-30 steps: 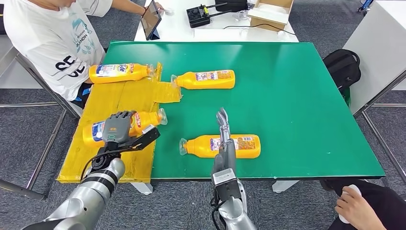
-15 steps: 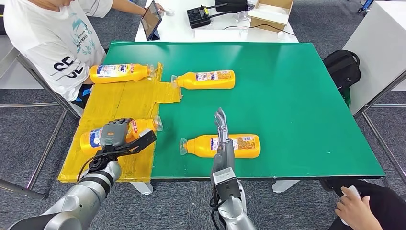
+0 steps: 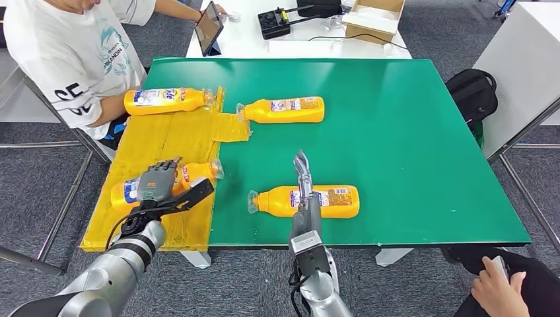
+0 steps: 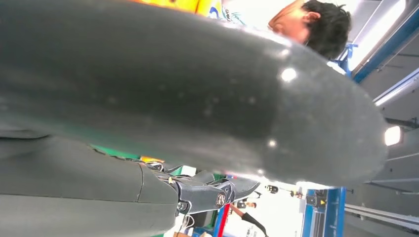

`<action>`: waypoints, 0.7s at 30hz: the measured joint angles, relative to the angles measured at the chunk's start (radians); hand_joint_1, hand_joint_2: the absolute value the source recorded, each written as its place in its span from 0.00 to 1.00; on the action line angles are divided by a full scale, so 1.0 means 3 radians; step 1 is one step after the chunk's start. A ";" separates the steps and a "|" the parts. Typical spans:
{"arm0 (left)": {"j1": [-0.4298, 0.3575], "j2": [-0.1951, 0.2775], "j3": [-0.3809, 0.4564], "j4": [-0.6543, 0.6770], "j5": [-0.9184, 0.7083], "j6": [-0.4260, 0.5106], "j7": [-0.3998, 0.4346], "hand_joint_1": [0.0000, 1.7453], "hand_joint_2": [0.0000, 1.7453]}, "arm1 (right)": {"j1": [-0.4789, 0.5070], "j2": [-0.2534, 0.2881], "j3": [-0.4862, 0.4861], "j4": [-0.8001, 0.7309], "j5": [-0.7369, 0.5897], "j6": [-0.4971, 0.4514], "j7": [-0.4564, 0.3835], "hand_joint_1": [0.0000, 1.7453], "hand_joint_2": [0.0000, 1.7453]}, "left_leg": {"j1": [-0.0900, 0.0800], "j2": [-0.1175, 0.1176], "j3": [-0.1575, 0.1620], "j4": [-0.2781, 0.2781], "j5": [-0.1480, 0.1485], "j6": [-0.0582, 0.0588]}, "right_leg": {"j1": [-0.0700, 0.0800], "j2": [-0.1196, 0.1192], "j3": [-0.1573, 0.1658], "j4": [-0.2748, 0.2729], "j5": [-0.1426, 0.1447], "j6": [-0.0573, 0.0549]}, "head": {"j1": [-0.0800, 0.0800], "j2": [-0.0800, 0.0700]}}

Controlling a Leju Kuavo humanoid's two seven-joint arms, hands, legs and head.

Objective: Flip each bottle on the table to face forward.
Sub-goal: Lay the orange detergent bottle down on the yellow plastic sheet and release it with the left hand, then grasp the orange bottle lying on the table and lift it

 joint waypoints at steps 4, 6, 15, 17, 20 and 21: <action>-0.0004 -0.0006 0.0126 0.0000 0.0252 -0.0139 -0.0203 0.00 0.00 | -0.0006 0.0000 0.0000 0.0030 -0.0001 0.0029 0.0000 0.00 0.00 | 0.0000 -0.0005 0.0006 0.0000 0.0000 0.0000 | 0.0000 -0.0003 0.0007 -0.0001 -0.0001 0.0000 | 0.0000 0.0000; -0.0008 -0.0013 0.0208 -0.0001 0.0399 -0.0231 -0.0345 0.00 0.00 | -0.0010 0.0000 0.0000 0.0045 0.0005 0.0032 0.0000 0.00 0.00 | 0.0000 -0.0008 0.0011 0.0000 0.0000 0.0000 | 0.0000 -0.0006 0.0013 -0.0001 -0.0002 -0.0001 | 0.0000 0.0000; -0.0010 -0.0083 0.0489 -0.0010 0.0839 -0.0510 -0.0855 0.00 0.00 | -0.0029 0.0007 -0.0016 0.0136 0.0021 0.0073 0.0000 0.00 0.00 | 0.0000 -0.0019 0.0028 -0.0002 0.0004 0.0000 | 0.0000 -0.0009 0.0033 -0.0002 -0.0002 -0.0001 | 0.0000 0.0000; -0.0010 -0.0101 0.0521 -0.0012 0.0877 -0.0544 -0.0883 0.00 0.00 | -0.0033 0.0011 -0.0028 0.0159 0.0015 0.0077 0.0000 0.00 0.00 | 0.0000 -0.0019 0.0029 -0.0002 0.0005 -0.0001 | 0.0000 -0.0009 0.0035 -0.0002 -0.0002 -0.0001 | 0.0000 0.0000; -0.0010 -0.0117 0.0561 -0.0015 0.0961 -0.0630 -0.0939 0.00 0.00 | -0.0040 0.0017 -0.0048 0.0195 0.0010 0.0078 0.0000 0.00 0.00 | 0.0000 -0.0019 0.0031 -0.0002 0.0005 -0.0001 | 0.0000 -0.0009 0.0036 -0.0002 -0.0002 -0.0001 | 0.0000 0.0000; -0.0010 -0.0122 0.0577 -0.0017 0.0994 -0.0667 -0.0962 0.00 0.00 | -0.0043 0.0019 -0.0055 0.0209 0.0009 0.0078 0.0000 0.00 0.00 | 0.0000 -0.0019 0.0032 -0.0002 0.0005 -0.0001 | 0.0000 -0.0009 0.0037 -0.0002 -0.0002 -0.0001 | 0.0000 0.0000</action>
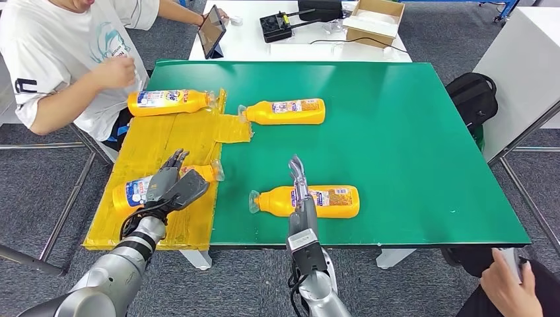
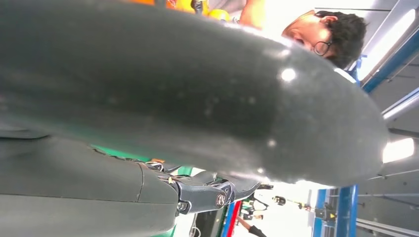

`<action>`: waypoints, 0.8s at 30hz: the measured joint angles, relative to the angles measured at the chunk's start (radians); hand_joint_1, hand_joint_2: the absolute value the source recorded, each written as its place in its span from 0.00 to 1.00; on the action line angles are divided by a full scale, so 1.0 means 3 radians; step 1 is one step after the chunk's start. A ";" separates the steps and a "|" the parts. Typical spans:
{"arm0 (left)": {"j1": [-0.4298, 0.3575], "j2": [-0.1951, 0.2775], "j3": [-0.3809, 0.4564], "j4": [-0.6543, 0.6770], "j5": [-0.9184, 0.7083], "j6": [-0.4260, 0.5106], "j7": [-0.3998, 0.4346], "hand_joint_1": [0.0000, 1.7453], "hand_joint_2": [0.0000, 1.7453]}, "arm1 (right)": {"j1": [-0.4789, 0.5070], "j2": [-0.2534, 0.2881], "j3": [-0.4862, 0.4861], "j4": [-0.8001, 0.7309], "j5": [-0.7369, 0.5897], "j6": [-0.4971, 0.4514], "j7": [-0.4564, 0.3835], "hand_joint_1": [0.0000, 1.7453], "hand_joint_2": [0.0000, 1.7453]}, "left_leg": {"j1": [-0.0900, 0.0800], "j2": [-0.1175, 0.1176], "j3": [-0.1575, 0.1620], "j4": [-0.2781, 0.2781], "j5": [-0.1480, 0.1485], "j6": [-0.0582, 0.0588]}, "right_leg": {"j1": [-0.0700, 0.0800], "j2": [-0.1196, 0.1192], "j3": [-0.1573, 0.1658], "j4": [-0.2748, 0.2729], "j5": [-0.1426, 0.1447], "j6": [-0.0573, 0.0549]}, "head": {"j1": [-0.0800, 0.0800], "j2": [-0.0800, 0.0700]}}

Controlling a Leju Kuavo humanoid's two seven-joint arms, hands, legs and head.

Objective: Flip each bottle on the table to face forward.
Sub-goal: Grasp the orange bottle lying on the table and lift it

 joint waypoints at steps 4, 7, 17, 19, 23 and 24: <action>-0.0001 -0.0015 0.0052 -0.0006 0.0076 -0.0087 -0.0056 0.00 0.00 | -0.0010 0.0006 -0.0025 0.0049 0.0000 0.0002 0.0000 0.00 0.00 | 0.0000 0.0000 0.0002 0.0000 0.0000 0.0000 | 0.0000 0.0000 0.0002 0.0000 0.0000 0.0000 | 0.0000 0.0000; -0.0001 -0.0019 0.0076 -0.0013 0.0080 -0.0101 -0.0061 0.00 0.00 | -0.0014 0.0009 -0.0042 0.0071 0.0000 0.0003 0.0000 0.00 0.00 | 0.0000 0.0000 0.0002 0.0000 0.0000 0.0000 | 0.0000 0.0000 0.0002 0.0000 0.0000 0.0000 | 0.0000 0.0000; 0.0082 -0.0096 0.0170 -0.0172 0.0802 0.0415 -0.0396 0.00 1.00 | -0.0023 0.0025 -0.0099 0.0144 0.0164 0.0014 0.0000 0.00 0.25 | 0.0000 0.0004 0.0001 0.0000 0.0000 0.0000 | 0.0000 0.0001 -0.0002 0.0001 0.0002 0.0000 | 0.0001 0.0000; 0.0193 -0.0153 0.0097 -0.0435 0.1498 0.0893 -0.0489 0.00 1.00 | -0.0042 0.0028 -0.0109 0.0207 0.0397 -0.0015 0.0007 0.00 0.75 | 0.0000 0.0011 -0.0002 0.0000 0.0000 0.0000 | 0.0000 0.0004 -0.0008 0.0001 0.0003 0.0000 | 0.0001 0.0000; 0.0555 -0.0277 -0.0204 -0.1387 0.2383 0.1369 -0.0528 0.00 1.00 | -0.0158 -0.0002 -0.0128 0.0408 0.0916 -0.0135 0.0142 0.00 1.00 | 0.0000 0.0014 -0.0007 0.0000 -0.0001 -0.0001 | 0.0000 0.0006 -0.0014 0.0001 0.0001 0.0001 | -0.0001 0.0000; 0.0672 -0.0314 -0.0270 -0.1682 0.2558 0.1385 -0.0532 0.00 1.00 | -0.0206 -0.0025 -0.0144 0.0448 0.1003 -0.0172 0.0208 0.00 1.00 | 0.0000 0.0012 -0.0009 0.0000 -0.0002 -0.0001 | 0.0000 0.0006 -0.0014 0.0001 0.0000 0.0001 | 0.0000 0.0000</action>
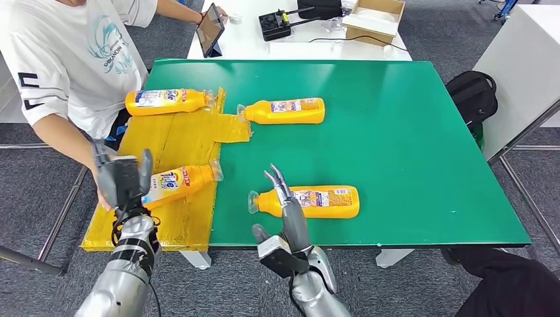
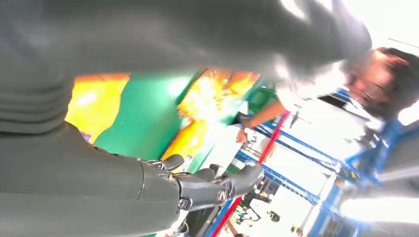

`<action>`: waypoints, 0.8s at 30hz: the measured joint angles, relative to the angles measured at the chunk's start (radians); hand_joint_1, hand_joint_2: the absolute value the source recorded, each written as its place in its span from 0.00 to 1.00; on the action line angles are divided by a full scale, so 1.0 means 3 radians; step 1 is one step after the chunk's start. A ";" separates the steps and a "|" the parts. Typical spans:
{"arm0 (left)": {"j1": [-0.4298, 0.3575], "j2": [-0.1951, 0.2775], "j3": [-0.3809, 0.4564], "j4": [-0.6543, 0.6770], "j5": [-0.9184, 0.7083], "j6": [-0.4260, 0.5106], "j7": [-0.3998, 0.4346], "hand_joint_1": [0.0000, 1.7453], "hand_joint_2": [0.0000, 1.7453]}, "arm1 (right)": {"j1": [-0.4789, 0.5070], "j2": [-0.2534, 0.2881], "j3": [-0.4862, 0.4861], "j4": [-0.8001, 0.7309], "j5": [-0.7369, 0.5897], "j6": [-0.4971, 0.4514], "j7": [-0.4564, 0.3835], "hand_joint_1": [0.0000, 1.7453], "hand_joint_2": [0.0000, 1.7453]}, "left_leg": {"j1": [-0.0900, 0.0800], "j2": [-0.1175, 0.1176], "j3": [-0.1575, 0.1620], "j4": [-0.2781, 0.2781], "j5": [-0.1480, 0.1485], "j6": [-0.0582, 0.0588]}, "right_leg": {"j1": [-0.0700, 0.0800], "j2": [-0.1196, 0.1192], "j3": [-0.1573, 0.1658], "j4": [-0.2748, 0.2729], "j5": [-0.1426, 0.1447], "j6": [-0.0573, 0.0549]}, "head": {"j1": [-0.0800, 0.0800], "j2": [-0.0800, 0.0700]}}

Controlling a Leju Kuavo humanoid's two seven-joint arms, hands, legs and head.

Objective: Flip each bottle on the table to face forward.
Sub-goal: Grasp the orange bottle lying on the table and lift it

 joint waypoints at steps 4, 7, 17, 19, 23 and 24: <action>0.0486 -0.0124 -0.0314 -0.0922 0.0539 0.0007 -0.0003 0.00 1.00 | -0.0217 -0.0200 -0.0134 0.0105 0.0427 -0.0135 0.0394 0.00 1.00 | -0.0002 0.0001 -0.0006 0.0000 -0.0003 0.0002 | -0.0001 0.0000 -0.0002 -0.0006 0.0000 0.0001 | 0.0000 0.0000; 0.0786 -0.0176 -0.0548 -0.1357 0.0699 0.0005 -0.0003 0.00 1.00 | -0.0356 -0.0359 -0.0210 0.0178 0.0814 -0.0139 0.0684 0.00 1.00 | -0.0002 0.0001 -0.0009 0.0001 -0.0005 0.0005 | -0.0001 0.0000 -0.0004 -0.0009 0.0001 0.0002 | 0.0000 0.0000; 0.1178 -0.0188 -0.1070 -0.1760 0.0887 -0.0012 -0.0002 0.00 1.00 | -0.0591 -0.0661 -0.0421 0.0483 0.1392 0.0151 0.1054 0.00 1.00 | 0.0000 0.0003 -0.0012 0.0001 -0.0005 0.0005 | 0.0000 0.0000 -0.0008 -0.0008 0.0001 0.0002 | -0.0001 0.0000; 0.1194 -0.0188 -0.1130 -0.1762 0.0872 -0.0018 -0.0002 0.00 1.00 | -0.0617 -0.0689 -0.0431 0.0540 0.1431 0.0218 0.1087 0.00 1.00 | 0.0000 0.0003 -0.0013 0.0001 -0.0005 0.0005 | 0.0000 0.0000 -0.0009 -0.0008 0.0001 0.0002 | -0.0001 0.0000; 0.1202 -0.0191 -0.1210 -0.1737 0.0862 -0.0059 -0.0001 0.00 1.00 | -0.0652 -0.0718 -0.0439 0.0676 0.1487 0.0300 0.1111 0.00 1.00 | -0.0001 0.0003 -0.0014 0.0001 -0.0005 0.0005 | 0.0000 0.0000 -0.0010 -0.0009 0.0001 0.0002 | -0.0001 0.0000; 0.1202 -0.0193 -0.1223 -0.1726 0.0861 -0.0065 -0.0001 0.00 1.00 | -0.0656 -0.0721 -0.0439 0.0708 0.1498 0.0313 0.1114 0.00 1.00 | -0.0001 0.0003 -0.0014 0.0001 -0.0005 0.0005 | 0.0000 0.0000 -0.0010 -0.0009 0.0001 0.0002 | -0.0001 0.0000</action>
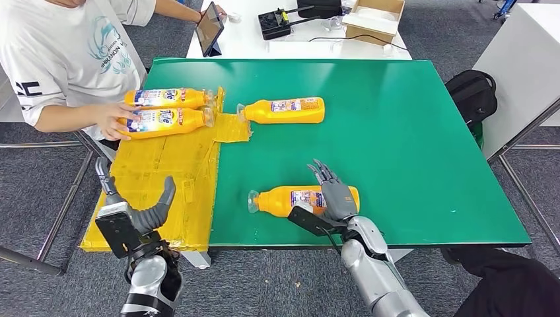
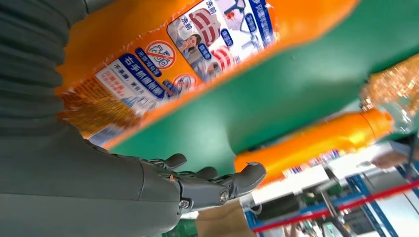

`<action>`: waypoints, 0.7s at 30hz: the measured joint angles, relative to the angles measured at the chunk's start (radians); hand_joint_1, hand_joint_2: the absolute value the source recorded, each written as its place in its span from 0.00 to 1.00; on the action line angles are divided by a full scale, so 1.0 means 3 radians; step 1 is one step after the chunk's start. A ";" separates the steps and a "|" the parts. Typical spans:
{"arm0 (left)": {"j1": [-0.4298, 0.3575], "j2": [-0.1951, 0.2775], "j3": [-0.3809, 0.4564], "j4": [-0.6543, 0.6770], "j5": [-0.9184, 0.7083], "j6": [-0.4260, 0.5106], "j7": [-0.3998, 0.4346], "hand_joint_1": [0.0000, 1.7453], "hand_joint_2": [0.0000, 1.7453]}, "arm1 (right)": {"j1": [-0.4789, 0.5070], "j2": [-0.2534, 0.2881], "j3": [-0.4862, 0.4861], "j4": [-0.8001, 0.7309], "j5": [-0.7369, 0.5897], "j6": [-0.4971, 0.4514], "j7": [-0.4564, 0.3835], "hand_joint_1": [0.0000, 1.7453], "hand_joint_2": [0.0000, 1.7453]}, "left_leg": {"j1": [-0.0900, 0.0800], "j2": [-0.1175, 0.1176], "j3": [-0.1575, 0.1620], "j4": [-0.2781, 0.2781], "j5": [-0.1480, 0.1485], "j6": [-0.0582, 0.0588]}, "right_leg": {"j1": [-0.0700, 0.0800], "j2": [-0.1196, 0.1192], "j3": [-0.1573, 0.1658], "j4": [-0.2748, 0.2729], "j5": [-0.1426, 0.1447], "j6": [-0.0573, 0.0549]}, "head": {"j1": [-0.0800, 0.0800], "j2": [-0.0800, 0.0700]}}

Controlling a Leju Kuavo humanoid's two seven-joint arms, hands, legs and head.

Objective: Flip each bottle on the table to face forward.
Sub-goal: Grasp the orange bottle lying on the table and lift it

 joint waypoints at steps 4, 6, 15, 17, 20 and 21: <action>0.0000 -0.0005 -0.0028 0.0031 0.0000 -0.0010 0.0002 0.00 1.00 | -0.0015 -0.0012 0.0000 0.0090 0.0010 0.0016 0.0008 0.00 1.00 | 0.0000 0.0000 0.0000 0.0000 0.0000 0.0000 | 0.0000 0.0000 0.0000 0.0000 0.0000 0.0000 | 0.0000 0.0000; 0.0000 -0.0005 -0.0042 0.0043 -0.0001 -0.0013 0.0002 0.00 1.00 | -0.0031 -0.0017 0.0000 0.0120 0.0014 0.0019 0.0010 0.00 1.00 | 0.0000 0.0000 0.0000 0.0000 0.0000 0.0000 | 0.0000 0.0000 0.0000 0.0000 0.0000 0.0000 | -0.0001 0.0000; 0.0002 -0.0012 -0.0140 0.0103 -0.0046 0.0030 0.0002 0.00 1.00 | -0.0251 -0.0080 0.0005 0.0409 0.0167 0.0136 0.0257 0.00 1.00 | 0.0000 0.0001 0.0004 0.0000 0.0000 0.0000 | 0.0000 0.0000 0.0002 -0.0001 0.0001 0.0000 | 0.0000 0.0000; 0.0000 -0.0023 -0.0163 0.0132 -0.0025 0.0014 0.0002 0.00 1.00 | -0.0329 -0.0099 0.0010 0.0503 0.0201 0.0162 0.0313 0.00 1.00 | 0.0000 0.0000 0.0006 0.0000 0.0001 0.0001 | 0.0000 0.0000 0.0004 -0.0002 0.0001 0.0001 | -0.0001 0.0000; -0.0001 -0.0033 -0.0177 0.0168 -0.0008 0.0005 0.0002 0.00 1.00 | -0.0418 -0.0129 0.0013 0.0615 0.0230 0.0182 0.0354 0.00 1.00 | -0.0001 -0.0001 0.0008 0.0000 0.0001 0.0001 | 0.0000 0.0000 0.0006 -0.0002 0.0003 0.0003 | 0.0000 0.0000; -0.0001 -0.0034 -0.0179 0.0176 -0.0006 0.0004 0.0002 0.00 1.00 | -0.0437 -0.0136 0.0013 0.0641 0.0234 0.0184 0.0358 0.00 1.00 | -0.0001 0.0000 0.0008 0.0000 0.0001 0.0001 | 0.0000 0.0000 0.0007 -0.0002 0.0003 0.0003 | 0.0000 0.0000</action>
